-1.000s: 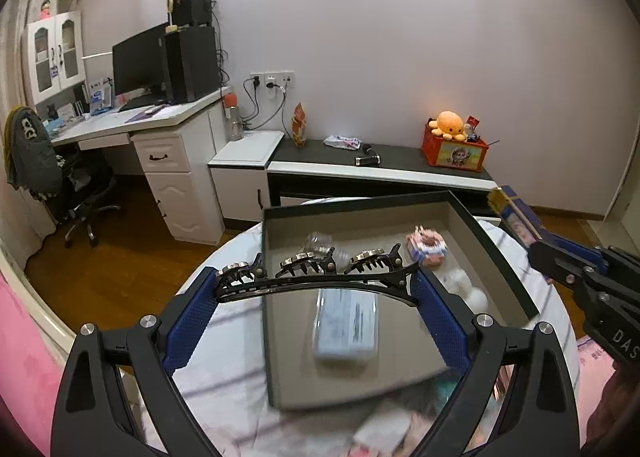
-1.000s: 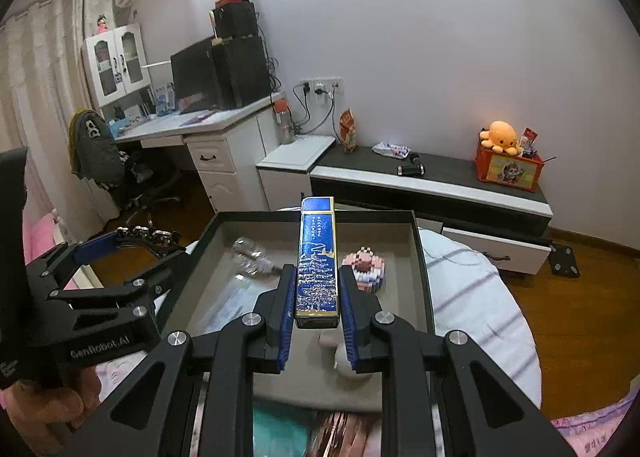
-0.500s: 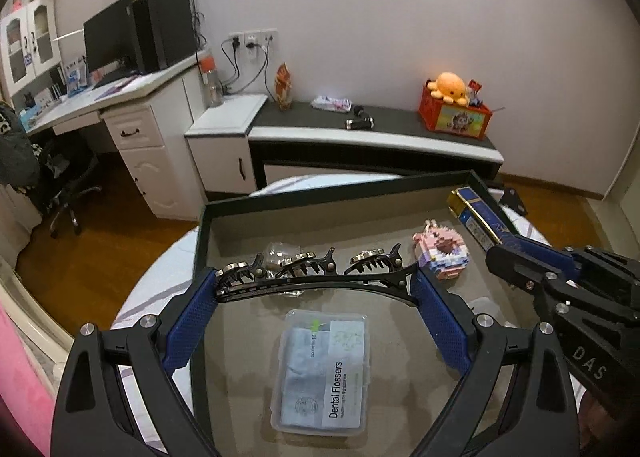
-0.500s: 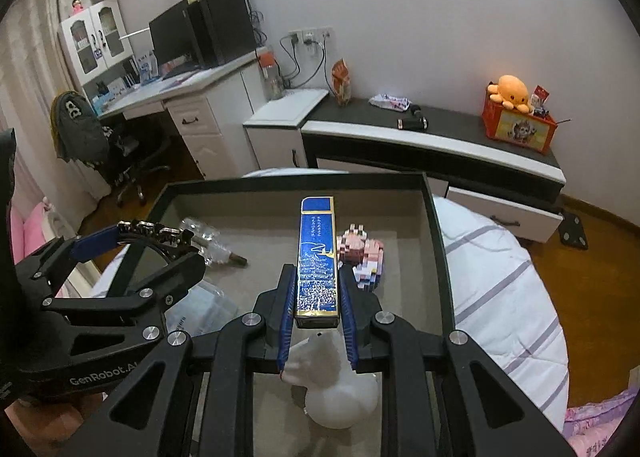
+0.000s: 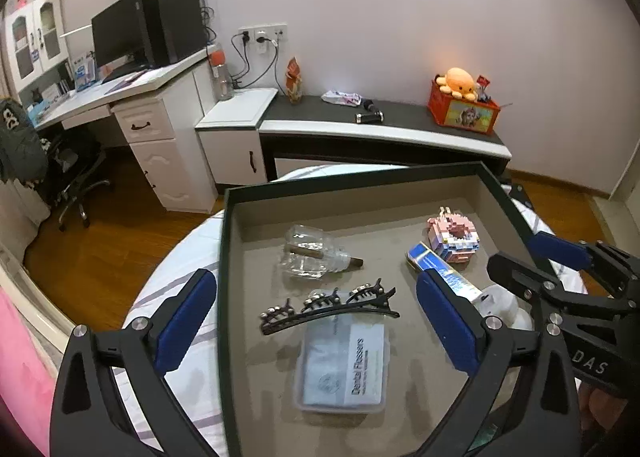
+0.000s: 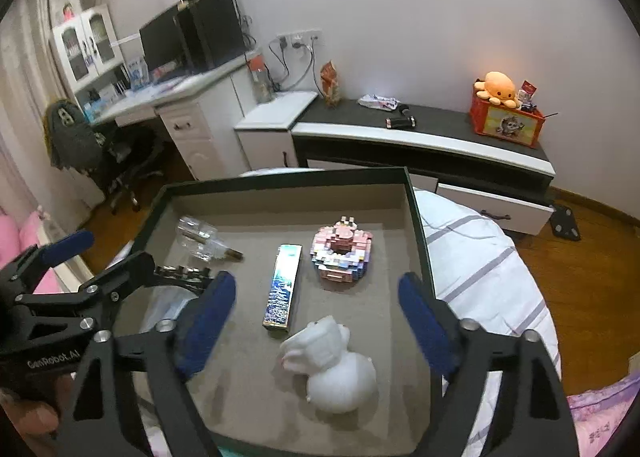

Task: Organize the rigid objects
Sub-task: 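Lower the toothpaste box and hair clips into the green box, open both grippers, then withdraw both tools from the box back toward the remaining items, then grasp the white hair dryer with the right gripper while the left grasps the pink block figure, then carry the hair dryer and block figure into the green box and open both grippers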

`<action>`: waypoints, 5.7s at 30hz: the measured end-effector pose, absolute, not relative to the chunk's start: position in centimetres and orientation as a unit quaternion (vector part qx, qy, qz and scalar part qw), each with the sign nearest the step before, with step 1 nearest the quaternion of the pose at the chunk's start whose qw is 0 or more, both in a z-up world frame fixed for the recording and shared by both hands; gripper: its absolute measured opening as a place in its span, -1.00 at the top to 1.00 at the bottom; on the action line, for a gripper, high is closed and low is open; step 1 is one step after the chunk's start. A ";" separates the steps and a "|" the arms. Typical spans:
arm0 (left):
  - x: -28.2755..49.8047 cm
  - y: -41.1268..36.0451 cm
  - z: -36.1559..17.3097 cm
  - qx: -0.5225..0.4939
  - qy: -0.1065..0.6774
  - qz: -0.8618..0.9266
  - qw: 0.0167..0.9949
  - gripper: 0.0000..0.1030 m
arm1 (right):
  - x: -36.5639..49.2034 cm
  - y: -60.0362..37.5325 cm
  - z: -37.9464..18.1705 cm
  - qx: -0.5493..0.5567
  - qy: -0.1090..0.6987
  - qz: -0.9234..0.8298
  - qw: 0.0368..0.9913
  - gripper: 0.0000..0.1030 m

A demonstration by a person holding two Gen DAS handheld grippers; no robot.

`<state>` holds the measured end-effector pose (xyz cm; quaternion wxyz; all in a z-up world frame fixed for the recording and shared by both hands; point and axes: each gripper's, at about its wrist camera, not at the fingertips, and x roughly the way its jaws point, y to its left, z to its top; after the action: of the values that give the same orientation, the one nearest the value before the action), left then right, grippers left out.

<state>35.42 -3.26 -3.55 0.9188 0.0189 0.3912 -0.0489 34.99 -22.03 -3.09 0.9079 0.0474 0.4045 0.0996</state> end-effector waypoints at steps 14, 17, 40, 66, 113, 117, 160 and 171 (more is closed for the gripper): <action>27.1 0.0 1.4 -0.016 0.335 -0.054 0.941 -1.00 | 26.3 -23.2 0.9 0.068 0.351 0.083 0.930 -1.00; 24.7 0.8 2.0 -0.022 0.328 -0.047 0.943 -1.00 | 23.6 -23.7 1.5 0.075 0.339 0.078 0.935 -1.00; 10.0 1.9 -1.3 -0.016 0.338 -0.036 0.940 -1.00 | 9.0 -24.6 -1.7 0.089 0.353 0.050 0.930 -1.00; 9.8 0.0 -5.7 -0.008 0.383 -0.059 0.922 -1.00 | 11.2 -25.7 -4.0 0.092 0.382 0.033 0.919 -1.00; 18.9 -2.8 -12.7 0.020 0.445 -0.085 0.891 -0.19 | 23.5 -27.6 -11.2 0.069 0.436 0.012 0.897 -0.43; 18.6 -2.5 -12.6 0.012 0.443 -0.086 0.892 -0.18 | 22.5 -27.7 -10.9 0.077 0.431 0.013 0.899 -0.43; 28.8 -2.4 -1.3 -0.008 0.341 -0.095 0.935 -0.18 | 32.8 -22.3 -1.0 0.052 0.368 0.112 0.921 -0.44; 33.9 -4.4 -4.7 -0.002 0.381 -0.087 0.920 -0.19 | 36.6 -21.9 -5.6 0.055 0.423 0.098 0.899 -0.45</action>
<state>33.91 -4.44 -4.72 0.9203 -0.0021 0.3814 -0.0869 36.58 -21.86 -5.58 0.8992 0.0549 0.4229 0.0982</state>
